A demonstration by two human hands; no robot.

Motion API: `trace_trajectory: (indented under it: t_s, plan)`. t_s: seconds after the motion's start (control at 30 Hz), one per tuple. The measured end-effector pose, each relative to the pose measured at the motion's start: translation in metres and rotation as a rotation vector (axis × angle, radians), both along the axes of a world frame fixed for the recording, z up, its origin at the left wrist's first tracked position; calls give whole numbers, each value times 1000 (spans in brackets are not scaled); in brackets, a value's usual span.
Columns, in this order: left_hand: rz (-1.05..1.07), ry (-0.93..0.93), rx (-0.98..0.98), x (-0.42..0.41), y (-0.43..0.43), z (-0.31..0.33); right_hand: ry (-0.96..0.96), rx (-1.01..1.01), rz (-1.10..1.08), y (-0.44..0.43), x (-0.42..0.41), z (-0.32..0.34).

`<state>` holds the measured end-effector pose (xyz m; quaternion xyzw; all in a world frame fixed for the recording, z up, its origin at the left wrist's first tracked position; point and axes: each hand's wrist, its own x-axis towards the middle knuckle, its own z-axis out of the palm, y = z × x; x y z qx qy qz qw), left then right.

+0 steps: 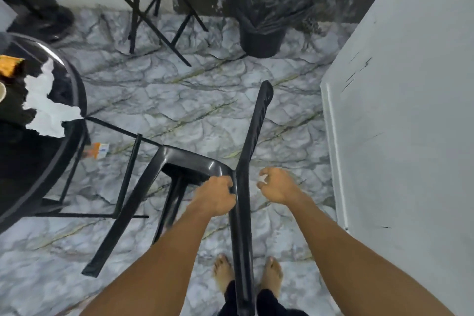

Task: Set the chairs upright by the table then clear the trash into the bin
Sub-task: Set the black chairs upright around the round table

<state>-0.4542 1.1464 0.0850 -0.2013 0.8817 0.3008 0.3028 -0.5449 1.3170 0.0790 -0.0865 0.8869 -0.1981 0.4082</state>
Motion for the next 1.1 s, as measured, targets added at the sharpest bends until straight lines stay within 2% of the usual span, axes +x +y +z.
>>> trace_trajectory:
  t_s: [0.27,0.37,0.5,0.63,0.73,0.87,0.97,1.1]
  plan:
    - [34,12,-54,-99,-16,-108,74,-41,94,-32,-100,-110]
    - [68,22,-34,-142,-19,-158,134,-19,224,-47,-153,-164]
    - [129,76,2,-189,-12,-207,307,47,473,-60,-216,-215]
    - [183,97,41,-218,-4,-237,495,212,720,-57,-256,-239]
    - [234,118,64,-229,1,-248,612,156,899,-54,-269,-248]
    - [286,136,106,-236,0,-260,504,21,1120,-68,-297,-253]
    - [362,144,192,-238,-1,-269,450,5,1233,-84,-318,-258]
    - [491,198,267,-234,2,-276,516,-63,1306,-91,-334,-263]
